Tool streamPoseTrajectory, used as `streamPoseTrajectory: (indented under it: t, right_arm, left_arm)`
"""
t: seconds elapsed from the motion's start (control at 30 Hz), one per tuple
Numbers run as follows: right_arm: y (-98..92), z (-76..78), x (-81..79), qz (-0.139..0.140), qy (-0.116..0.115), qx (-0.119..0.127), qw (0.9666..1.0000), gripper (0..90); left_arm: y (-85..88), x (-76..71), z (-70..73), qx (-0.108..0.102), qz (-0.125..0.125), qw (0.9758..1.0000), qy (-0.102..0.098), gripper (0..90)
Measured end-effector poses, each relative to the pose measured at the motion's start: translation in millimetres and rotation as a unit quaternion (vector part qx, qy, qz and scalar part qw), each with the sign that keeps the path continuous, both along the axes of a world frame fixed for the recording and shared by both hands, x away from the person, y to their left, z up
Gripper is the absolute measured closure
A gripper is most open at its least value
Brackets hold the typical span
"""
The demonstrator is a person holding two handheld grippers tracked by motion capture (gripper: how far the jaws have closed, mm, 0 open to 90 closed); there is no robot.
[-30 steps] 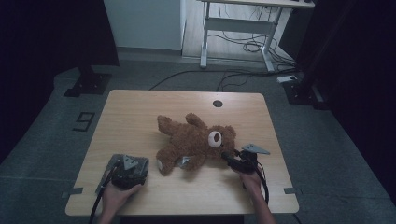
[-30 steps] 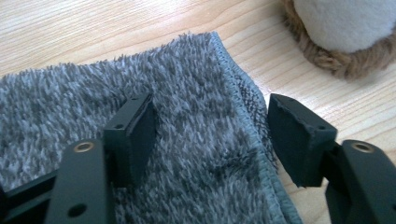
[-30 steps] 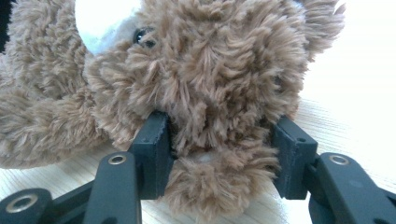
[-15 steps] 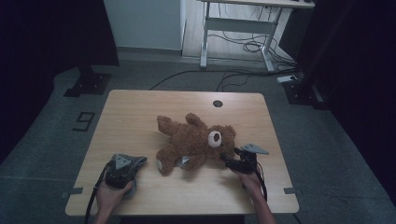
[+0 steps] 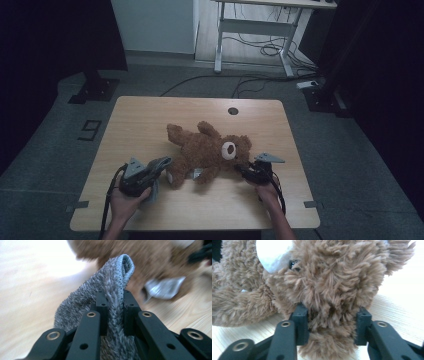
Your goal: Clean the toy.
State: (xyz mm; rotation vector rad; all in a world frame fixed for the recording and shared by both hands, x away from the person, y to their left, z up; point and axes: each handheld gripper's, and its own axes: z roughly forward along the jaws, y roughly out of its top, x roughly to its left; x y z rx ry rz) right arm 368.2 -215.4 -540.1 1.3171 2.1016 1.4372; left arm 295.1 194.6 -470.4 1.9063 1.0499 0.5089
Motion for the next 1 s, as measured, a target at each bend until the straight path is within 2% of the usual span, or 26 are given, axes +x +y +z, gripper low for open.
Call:
streamPoseTrajectory:
  t: [0.03, 0.1, 0.2, 0.23, 0.27, 0.3, 0.33, 0.37, 0.4, 0.5, 0.57, 0.6, 0.63, 0.7, 0.73, 0.83, 0.97, 1.0]
  right_arm:
    - [0.0, 0.0, 0.0, 0.0, 0.0, 0.0, 1.0, 59.4]
    - [0.0, -0.4, -0.4, 0.003, 0.001, 0.003, 1.0, 60.5]
    - [0.2, -1.0, -0.4, 0.007, 0.001, 0.01, 0.9999, 61.0]
    - [-0.4, -1.2, -0.2, 0.009, 0.002, 0.012, 0.9999, 60.9]
    - [-0.4, -1.2, -0.2, 0.009, 0.002, 0.012, 0.9999, 60.9]
    - [-0.7, -1.3, -0.2, 0.011, 0.002, 0.014, 0.9998, 60.9]
    - [-1.2, -1.0, -0.9, 0.015, 0.002, 0.014, 0.9998, 60.8]
    - [-1.4, -1.3, -1.0, 0.016, 0.001, 0.014, 0.9998, 60.8]
    - [-1.4, -1.3, -1.0, 0.016, 0.001, 0.014, 0.9998, 60.8]
    - [-2.8, -2.2, -0.5, 0.018, 0.003, 0.018, 0.9997, 60.7]
    - [-3.2, -2.5, -0.1, 0.02, 0.002, 0.02, 0.9996, 60.8]
    - [-3.2, -2.5, -0.1, 0.02, 0.002, 0.019, 0.9996, 60.8]
    - [-3.3, -2.5, -0.2, 0.02, 0.003, 0.019, 0.9996, 60.8]
    - [-3.4, -2.6, -0.3, 0.02, 0.003, 0.019, 0.9996, 60.8]
    - [-4.6, -2.9, -0.4, 0.019, 0.006, 0.02, 0.9996, 60.8]
    - [-5.7, -3.7, 0.0, 0.021, 0.006, 0.02, 0.9996, 61.0]
    - [-7.7, -3.9, 0.5, 0.024, 0.01, 0.023, 0.9994, 61.3]
    - [-7.7, -3.9, 0.3, 0.024, 0.01, 0.023, 0.9994, 61.3]
  left_arm:
    - [0.0, 0.0, 0.0, 0.0, 0.0, 1.0, 0.0, 78.7]
    - [-12.8, 5.1, 7.8, -0.003, -0.016, 0.9998, -0.01, 78.7]
    - [-36.2, 16.5, 14.1, -0.01, -0.042, 0.9989, -0.02, 78.6]
    - [-54.2, 27.0, 14.8, -0.013, -0.059, 0.9979, -0.021, 78.6]
    - [-54.2, 27.0, 14.8, -0.013, -0.059, 0.9979, -0.021, 78.6]
    - [-64.0, 33.1, 14.1, -0.01, -0.068, 0.9975, -0.018, 78.6]
    - [-84.1, 43.5, 12.6, 0.001, -0.083, 0.9964, -0.014, 78.6]
    - [-93.3, 47.9, 12.3, 0.007, -0.092, 0.9957, -0.014, 78.6]
    - [-93.3, 47.9, 12.3, 0.007, -0.092, 0.9957, -0.014, 78.6]
    - [-118.0, 59.3, 11.8, 0.012, -0.11, 0.9937, -0.015, 78.7]
    - [-139.8, 70.9, 7.5, 0.013, -0.124, 0.9922, -0.004, 78.7]
    - [-139.8, 70.9, 7.5, 0.013, -0.124, 0.9922, -0.004, 78.7]
    - [-150.4, 77.5, 1.0, 0.017, -0.124, 0.9921, 0.007, 78.7]
    - [-153.9, 79.8, -2.9, 0.023, -0.12, 0.9924, 0.013, 78.8]
    - [-155.0, 81.2, -9.2, 0.02, -0.11, 0.9935, 0.024, 78.9]
    - [-151.3, 78.3, -10.4, 0.019, -0.108, 0.9936, 0.026, 79.1]
    - [-135.5, 70.3, -7.6, 0.024, -0.1, 0.9943, 0.026, 79.3]
    - [-123.3, 66.5, -6.3, 0.022, -0.092, 0.9952, 0.024, 79.3]
